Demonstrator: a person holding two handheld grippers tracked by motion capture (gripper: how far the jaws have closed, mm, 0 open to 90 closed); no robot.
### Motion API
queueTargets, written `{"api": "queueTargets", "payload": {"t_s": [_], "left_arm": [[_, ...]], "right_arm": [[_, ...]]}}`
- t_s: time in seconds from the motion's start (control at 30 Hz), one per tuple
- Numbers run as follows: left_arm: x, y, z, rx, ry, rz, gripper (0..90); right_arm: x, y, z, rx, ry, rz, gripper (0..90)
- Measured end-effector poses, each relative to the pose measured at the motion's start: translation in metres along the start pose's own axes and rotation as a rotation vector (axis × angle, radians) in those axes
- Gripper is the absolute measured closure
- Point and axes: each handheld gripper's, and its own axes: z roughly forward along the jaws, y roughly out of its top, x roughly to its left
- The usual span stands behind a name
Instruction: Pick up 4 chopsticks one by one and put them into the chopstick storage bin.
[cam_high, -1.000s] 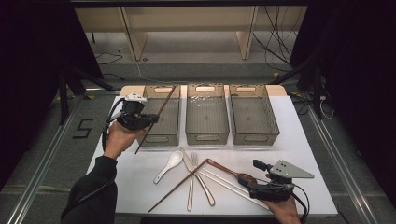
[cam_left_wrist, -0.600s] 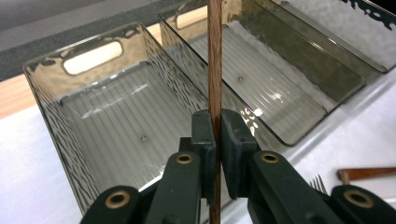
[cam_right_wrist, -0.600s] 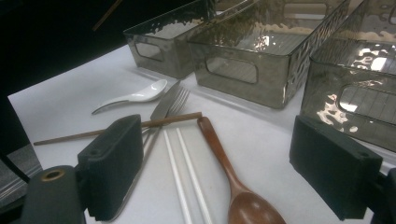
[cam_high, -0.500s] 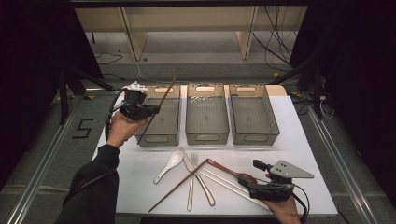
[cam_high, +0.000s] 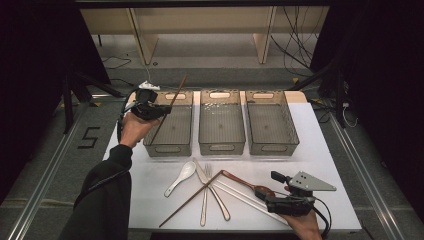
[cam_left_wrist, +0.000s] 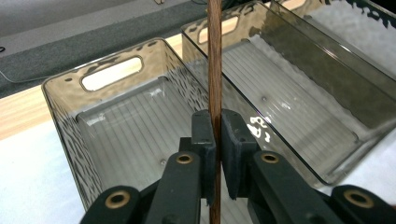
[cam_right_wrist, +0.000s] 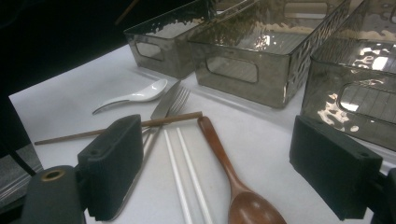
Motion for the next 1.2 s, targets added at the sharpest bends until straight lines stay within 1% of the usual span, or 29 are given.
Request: {"api": "queueTargets", "payload": {"t_s": [0.07, 0.2, 0.27, 0.37, 0.4, 0.5, 0.6, 0.73, 0.83, 0.9, 1.1, 1.17, 1.2], "left_arm": [[0.004, 0.001, 0.002, -0.018, -0.003, -0.009, 84.0], [0.009, -0.001, 0.008, -0.007, 0.01, -0.011, 84.0], [0.011, -0.003, 0.012, -0.013, 0.011, -0.023, 84.0], [0.015, -0.004, 0.015, -0.013, 0.019, -0.025, 83.9], [0.015, -0.004, 0.016, -0.017, 0.019, -0.034, 83.9], [0.016, -0.004, 0.018, -0.012, 0.031, -0.021, 83.9], [0.019, -0.006, 0.021, -0.012, 0.04, -0.033, 83.9], [0.021, -0.011, 0.027, -0.007, 0.056, -0.032, 83.8], [0.021, -0.014, 0.028, -0.008, 0.058, -0.032, 83.8], [0.022, -0.015, 0.029, -0.005, 0.067, -0.025, 83.8], [0.025, -0.021, 0.034, -0.003, 0.077, -0.035, 83.1], [0.025, -0.022, 0.035, 0.001, 0.079, -0.029, 82.5], [0.026, -0.023, 0.036, -0.001, 0.082, -0.031, 80.4]], "right_arm": [[0.0, 0.0, 0.0, 0.0, 0.002, -0.001, 18.4], [0.001, 0.0, 0.0, 0.001, 0.004, -0.001, 18.4], [0.001, 0.0, 0.0, 0.001, 0.004, -0.001, 18.4], [0.001, 0.0, 0.0, 0.0, 0.005, 0.0, 18.4], [0.0, 0.0, 0.0, 0.0, 0.005, 0.0, 18.4], [0.0, 0.0, 0.0, 0.002, 0.006, 0.002, 18.4], [0.0, 0.0, 0.0, 0.001, 0.008, 0.002, 18.4], [0.0, 0.0, 0.0, 0.001, 0.008, 0.003, 18.4], [0.0, 0.0, 0.001, 0.001, 0.009, 0.003, 18.4], [0.001, 0.0, 0.001, 0.0, 0.008, 0.004, 18.4], [0.001, 0.0, 0.001, 0.001, 0.01, 0.003, 18.4], [0.0, 0.0, 0.001, 0.001, 0.01, 0.004, 18.4], [0.0, 0.0, 0.001, 0.001, 0.011, 0.004, 18.4]]}}
